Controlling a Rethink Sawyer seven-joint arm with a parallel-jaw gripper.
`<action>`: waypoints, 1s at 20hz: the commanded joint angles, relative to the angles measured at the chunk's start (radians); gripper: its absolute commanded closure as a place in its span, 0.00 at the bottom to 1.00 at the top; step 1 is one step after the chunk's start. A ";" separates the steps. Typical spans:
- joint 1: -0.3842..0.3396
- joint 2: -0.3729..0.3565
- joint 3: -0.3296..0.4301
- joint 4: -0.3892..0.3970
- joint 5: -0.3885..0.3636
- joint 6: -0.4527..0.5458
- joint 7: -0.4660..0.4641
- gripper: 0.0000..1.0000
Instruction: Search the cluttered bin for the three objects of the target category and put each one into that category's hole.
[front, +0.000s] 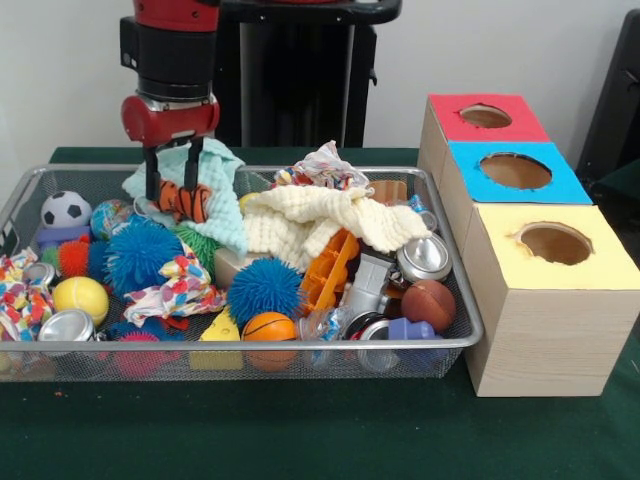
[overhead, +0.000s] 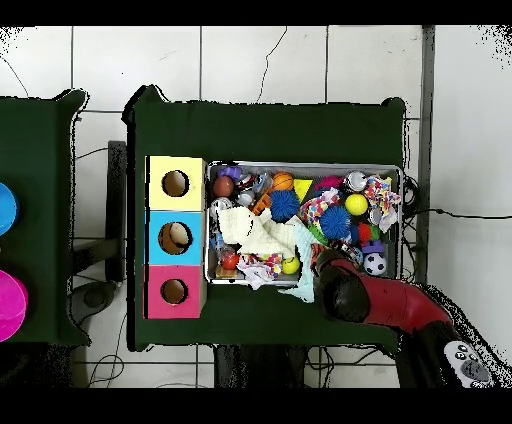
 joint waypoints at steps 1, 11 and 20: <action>-0.005 0.104 0.039 0.021 -0.080 -0.050 0.148 0.00; -0.055 0.206 0.116 -0.039 -0.158 0.028 0.039 0.00; -0.045 0.236 0.103 -0.064 -0.176 0.043 0.056 0.00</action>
